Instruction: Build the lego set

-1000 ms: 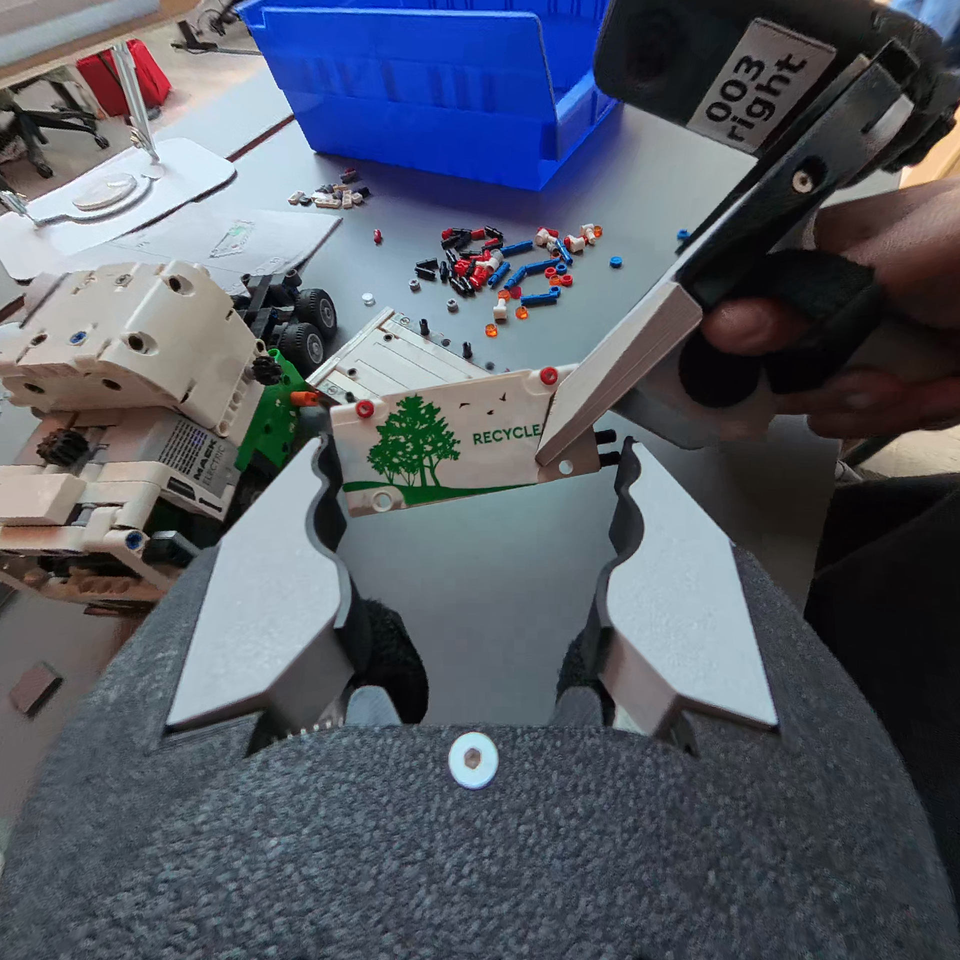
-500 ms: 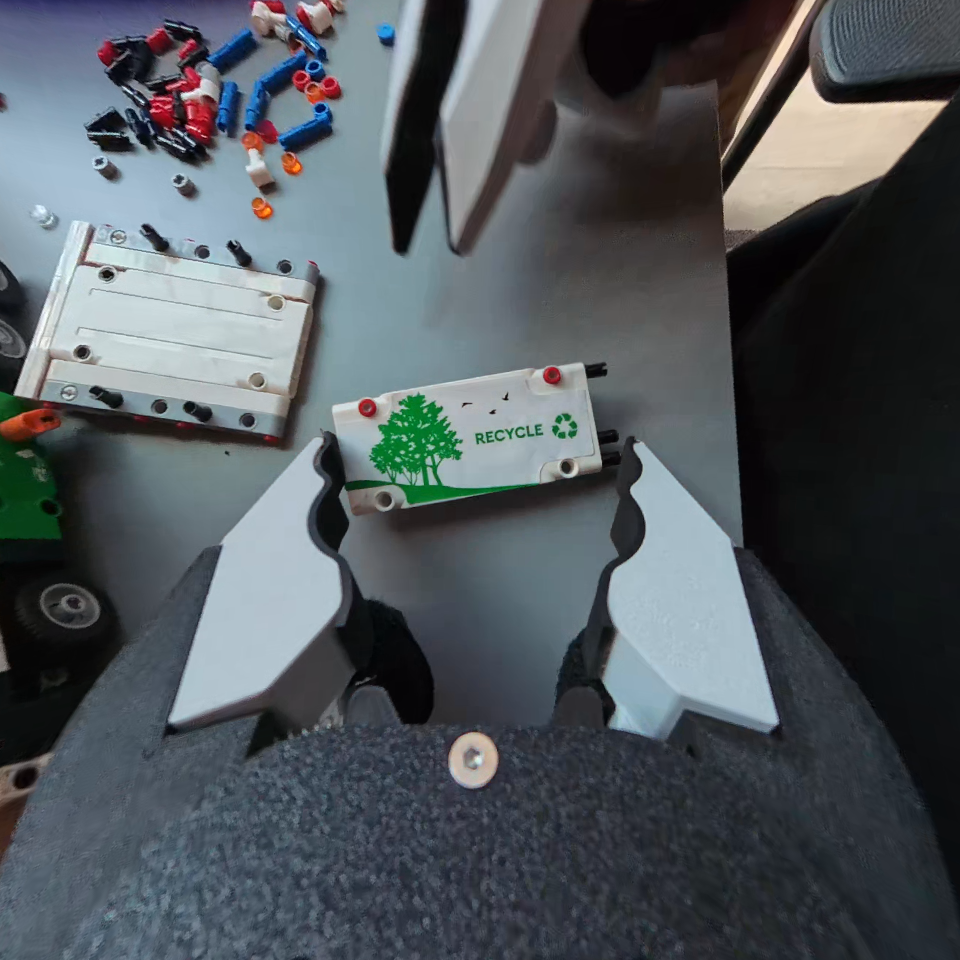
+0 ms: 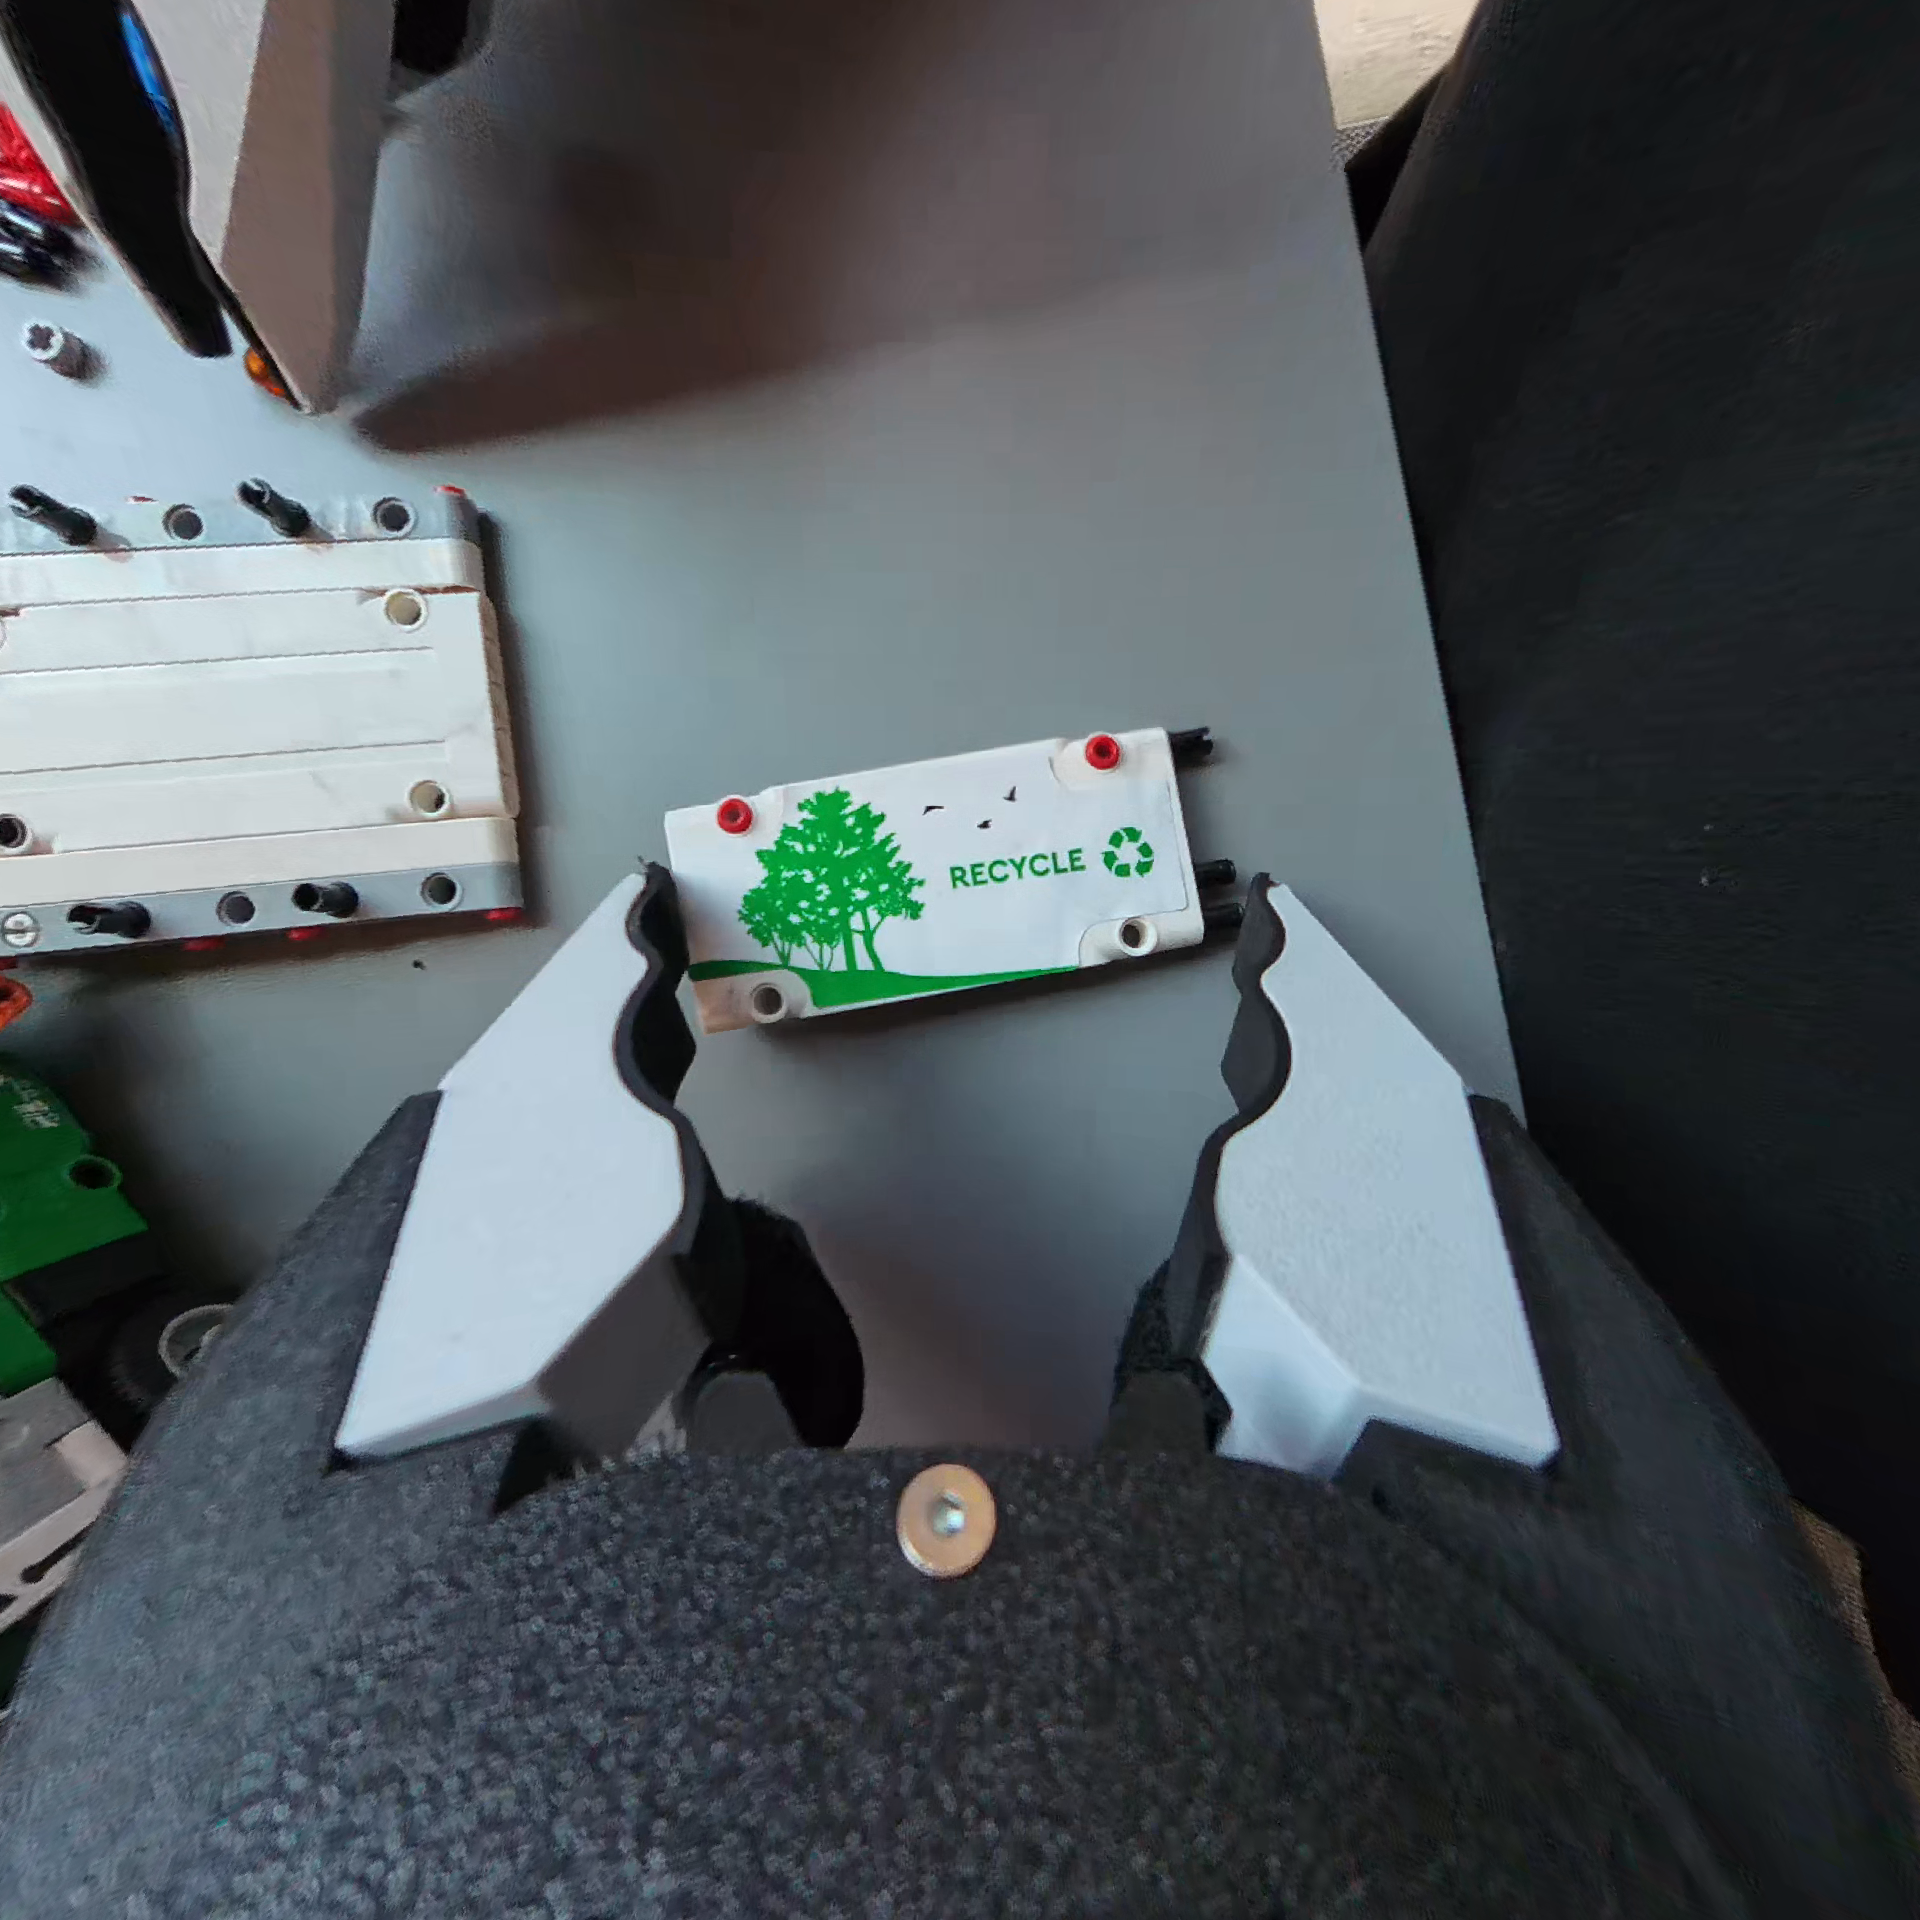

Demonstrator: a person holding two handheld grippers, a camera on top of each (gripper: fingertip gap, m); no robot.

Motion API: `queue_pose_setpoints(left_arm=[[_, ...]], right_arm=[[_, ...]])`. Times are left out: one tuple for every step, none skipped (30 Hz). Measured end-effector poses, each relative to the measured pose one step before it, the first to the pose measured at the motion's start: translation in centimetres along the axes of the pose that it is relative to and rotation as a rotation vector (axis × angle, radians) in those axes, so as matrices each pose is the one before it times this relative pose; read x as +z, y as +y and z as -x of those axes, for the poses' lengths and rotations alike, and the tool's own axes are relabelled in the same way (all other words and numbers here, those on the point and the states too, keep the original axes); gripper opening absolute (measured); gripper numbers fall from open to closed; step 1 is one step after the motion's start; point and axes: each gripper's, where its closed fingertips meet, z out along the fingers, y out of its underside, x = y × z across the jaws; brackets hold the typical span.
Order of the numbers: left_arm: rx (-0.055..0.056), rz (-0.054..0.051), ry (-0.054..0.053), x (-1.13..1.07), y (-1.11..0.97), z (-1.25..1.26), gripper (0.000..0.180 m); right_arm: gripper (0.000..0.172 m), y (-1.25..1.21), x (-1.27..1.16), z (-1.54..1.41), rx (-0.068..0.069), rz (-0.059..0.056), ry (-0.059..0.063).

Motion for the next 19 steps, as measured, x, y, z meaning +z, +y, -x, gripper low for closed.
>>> queue_pose_setpoints(left_arm=[[0.0057, 0.0024, 0.0091, -0.023, 0.081, -0.003, 0.104], [0.0097, 0.003, 0.0054, -0.041, 0.054, 0.016, 0.104], [0.0076, 0.0043, 0.0053, -0.025, 0.052, -0.003, 0.104], [0.0071, 0.0042, 0.0049, -0.015, 0.035, -0.011, 0.105], [0.0086, 0.0041, 0.004, -0.013, 0.031, 0.0, 0.105], [0.0077, 0.0038, 0.0034, -0.013, 0.031, -0.008, 0.105], [0.0057, 0.0028, 0.0034, -0.022, 0.023, -0.003, 0.105], [0.0046, 0.0013, 0.0025, -0.02, 0.037, -0.003, 0.105], [0.003, -0.001, 0.0015, -0.027, 0.023, 0.013, 0.105], [-0.0001, -0.0041, 0.0012, -0.028, 0.018, -0.005, 0.105], [-0.0052, -0.0075, 0.0029, -0.035, 0.02, -0.024, 0.105], [-0.0118, -0.0121, 0.006, -0.08, -0.019, -0.06, 0.105], [-0.017, -0.0186, 0.0089, -0.144, -0.08, -0.104, 0.105], [-0.0192, -0.0223, 0.0087, -0.187, -0.134, -0.131, 0.105], [-0.0176, -0.0217, 0.0021, -0.21, -0.128, -0.053, 0.105], [-0.0142, -0.0179, -0.0048, -0.187, -0.064, 0.018, 0.105], [-0.0122, -0.011, -0.0072, -0.137, 0.031, 0.031, 0.105], [-0.0103, -0.0066, -0.009, -0.097, 0.081, 0.047, 0.105], [-0.0061, -0.0072, -0.0111, -0.059, 0.048, 0.061, 0.105]], right_arm=[[0.014, 0.053, 0.026, -0.165, 0.0137, 0.0019, -0.005], [0.014, 0.115, 0.019, -0.078, 0.0077, 0.0052, -0.0084], [0.013, 0.126, 0.029, -0.07, 0.0071, 0.005, -0.0065], [0.013, 0.165, 0.018, -0.033, 0.0085, 0.0076, -0.0063], [0.012, 0.009, -0.043, 0.142, 0.0099, -0.0027, -0.0154], [0.012, 0.008, -0.03, 0.05, 0.0109, -0.0026, -0.0076], [0.01, 0.013, -0.018, -0.068, 0.0052, -0.0026, 0.0015], [0.006, 0.047, -0.029, -0.073, -0.0044, -0.0016, 0.0043], [0.006, -0.002, 0.0, -0.012, -0.0056, -0.0045, 0.0007], [0.006, -0.011, 0.01, -0.004, 0.0021, -0.0041, -0.0019], [0.006, -0.015, -0.012, -0.009, 0.0055, -0.0054, -0.0017], [0.005, -0.007, -0.038, -0.056, 0.0068, -0.0078, 0.0035], [0.005, -0.098, -0.111, 0.024, 0.0042, -0.0148, 0.0015], [0.005, -0.491, -0.268, 0.247, 0.0079, -0.039, -0.01], [0.005, -0.82, -0.412, 0.415, 0.0259, -0.0588, -0.0234], [0.005, -0.974, -0.456, 0.365, 0.0557, -0.0687, -0.0303], [0.005, -1.042, -0.45, 0.457, 0.0784, -0.0738, -0.0472], [0.005, -1.071, -0.428, 0.562, 0.0848, -0.0773, -0.0569], [0.005, -1.028, -0.375, 0.594, 0.0799, -0.0761, -0.0565]])
